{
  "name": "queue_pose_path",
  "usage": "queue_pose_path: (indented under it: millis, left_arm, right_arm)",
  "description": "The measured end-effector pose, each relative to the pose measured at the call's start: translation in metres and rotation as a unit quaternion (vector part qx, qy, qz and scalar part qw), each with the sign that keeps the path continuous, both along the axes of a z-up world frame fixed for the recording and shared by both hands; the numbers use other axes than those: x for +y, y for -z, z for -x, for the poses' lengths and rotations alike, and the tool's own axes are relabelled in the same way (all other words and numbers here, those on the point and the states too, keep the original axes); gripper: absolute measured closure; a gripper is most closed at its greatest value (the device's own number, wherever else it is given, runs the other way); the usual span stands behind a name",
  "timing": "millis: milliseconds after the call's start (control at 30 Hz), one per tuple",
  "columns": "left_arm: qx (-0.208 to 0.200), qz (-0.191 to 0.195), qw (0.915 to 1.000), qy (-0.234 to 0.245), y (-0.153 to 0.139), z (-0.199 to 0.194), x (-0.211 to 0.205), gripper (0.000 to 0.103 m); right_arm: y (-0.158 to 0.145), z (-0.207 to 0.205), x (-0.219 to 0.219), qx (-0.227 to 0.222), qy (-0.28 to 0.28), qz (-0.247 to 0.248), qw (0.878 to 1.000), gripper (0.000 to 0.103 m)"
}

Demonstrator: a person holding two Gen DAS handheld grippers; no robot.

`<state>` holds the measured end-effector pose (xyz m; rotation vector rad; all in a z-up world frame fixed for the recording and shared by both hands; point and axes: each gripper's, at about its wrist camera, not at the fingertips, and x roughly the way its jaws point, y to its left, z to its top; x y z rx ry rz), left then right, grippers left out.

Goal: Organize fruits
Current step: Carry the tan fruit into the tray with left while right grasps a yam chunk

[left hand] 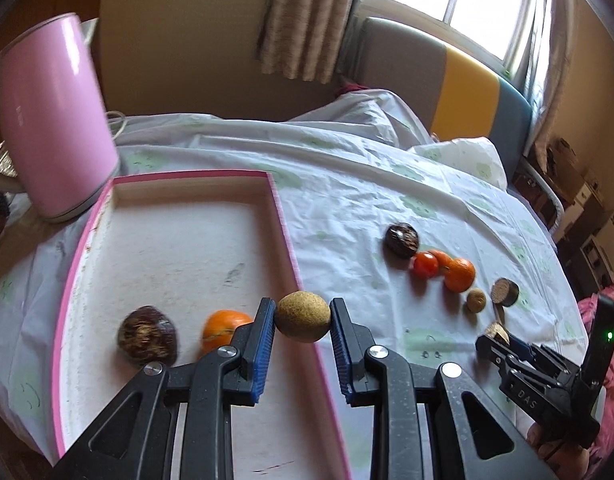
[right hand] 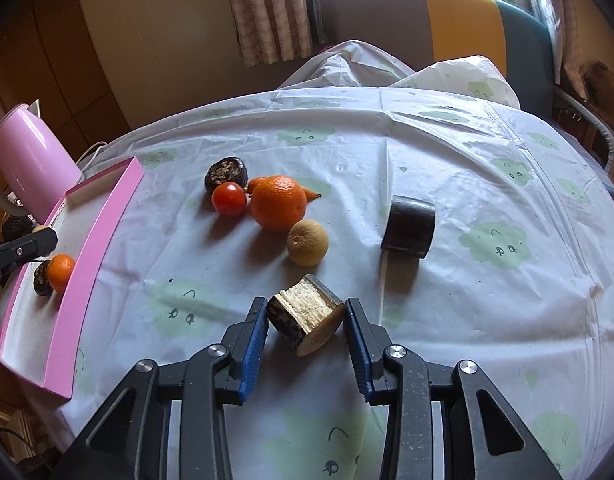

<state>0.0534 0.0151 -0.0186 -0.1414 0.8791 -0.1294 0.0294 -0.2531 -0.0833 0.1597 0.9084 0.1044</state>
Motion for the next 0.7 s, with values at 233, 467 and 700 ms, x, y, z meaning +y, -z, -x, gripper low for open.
queue_pose_path:
  millis: [233,467,700]
  left_arm:
    - [0.001,0.028,0.9974,-0.067,0.003,-0.013,0.062,0.075]
    - [0.012,0.013,0.996,-0.087,0.018,-0.033,0.079,0.075]
    - [0.023,0.001,0.9951,-0.096,0.024,-0.035,0.076,0.066]
  right_arm:
    - [0.001,0.002,0.006,0.001,-0.003,0.01,1.0,0.064]
    - [0.001,0.002,0.008,0.001,-0.003,0.019,1.0,0.064]
    - [0.001,0.001,0.008,0.001,-0.004,0.023,1.0,0.064]
